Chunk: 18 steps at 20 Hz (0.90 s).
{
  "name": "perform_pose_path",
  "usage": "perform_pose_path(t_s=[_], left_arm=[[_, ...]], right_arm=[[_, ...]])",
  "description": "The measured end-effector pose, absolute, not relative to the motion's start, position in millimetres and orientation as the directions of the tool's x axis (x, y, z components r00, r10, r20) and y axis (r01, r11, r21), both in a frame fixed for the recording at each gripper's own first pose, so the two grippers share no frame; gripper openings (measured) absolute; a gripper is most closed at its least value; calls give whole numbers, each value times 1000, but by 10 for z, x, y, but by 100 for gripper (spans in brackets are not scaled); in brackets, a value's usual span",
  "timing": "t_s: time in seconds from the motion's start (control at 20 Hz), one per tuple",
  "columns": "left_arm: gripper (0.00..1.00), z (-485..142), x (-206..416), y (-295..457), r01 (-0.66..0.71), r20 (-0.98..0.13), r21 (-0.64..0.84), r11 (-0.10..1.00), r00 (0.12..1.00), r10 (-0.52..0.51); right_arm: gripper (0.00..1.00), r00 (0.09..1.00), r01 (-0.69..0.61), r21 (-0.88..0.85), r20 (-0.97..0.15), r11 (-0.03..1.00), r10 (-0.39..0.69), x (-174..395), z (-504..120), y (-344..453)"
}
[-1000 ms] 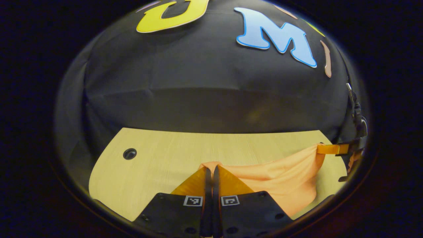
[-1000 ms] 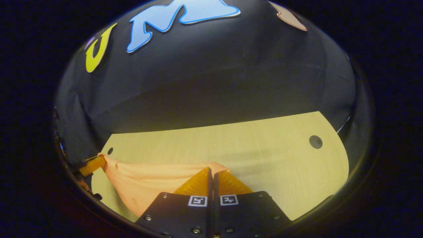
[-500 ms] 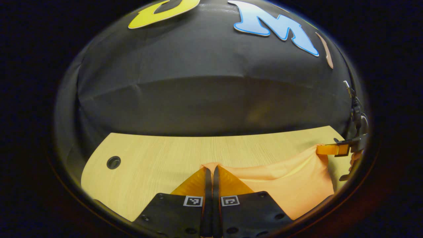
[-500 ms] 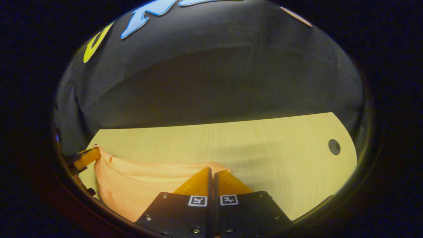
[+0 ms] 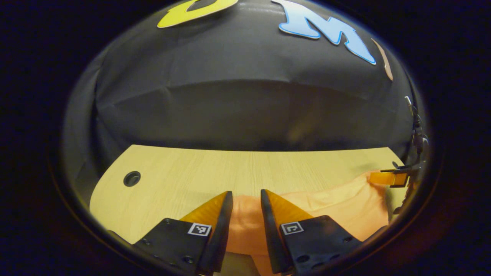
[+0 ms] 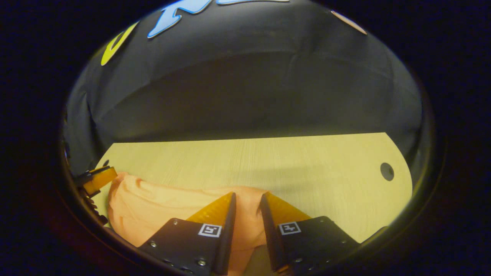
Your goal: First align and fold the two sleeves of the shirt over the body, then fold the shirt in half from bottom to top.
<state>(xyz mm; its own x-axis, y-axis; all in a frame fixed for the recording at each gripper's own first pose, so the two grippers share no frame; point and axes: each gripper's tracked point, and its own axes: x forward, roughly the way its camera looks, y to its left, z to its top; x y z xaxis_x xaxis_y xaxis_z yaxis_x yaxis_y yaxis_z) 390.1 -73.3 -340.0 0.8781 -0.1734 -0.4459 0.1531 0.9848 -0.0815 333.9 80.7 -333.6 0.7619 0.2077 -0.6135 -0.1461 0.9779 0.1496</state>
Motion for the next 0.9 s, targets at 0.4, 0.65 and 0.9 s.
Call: perform_pose_path(t_s=[0.4, 0.65, 0.9], left_arm=[[53, -2542, 3242, -731, 184, -407, -64, 981, 893, -194], [52, -1836, 2536, -809, 193, -378, -97, 976, 900, -216], [52, -1235, 1726, -931, 218, -335, -100, 971, 911, -239]], right_arm=[[40, 796, -159, 144, -567, 977, 213, 2774, -2452, 846], [40, 813, -176, 141, -538, 974, 225, 2129, -1743, 857], [40, 833, -185, 158, -499, 970, 240, 1398, -1163, 804]])
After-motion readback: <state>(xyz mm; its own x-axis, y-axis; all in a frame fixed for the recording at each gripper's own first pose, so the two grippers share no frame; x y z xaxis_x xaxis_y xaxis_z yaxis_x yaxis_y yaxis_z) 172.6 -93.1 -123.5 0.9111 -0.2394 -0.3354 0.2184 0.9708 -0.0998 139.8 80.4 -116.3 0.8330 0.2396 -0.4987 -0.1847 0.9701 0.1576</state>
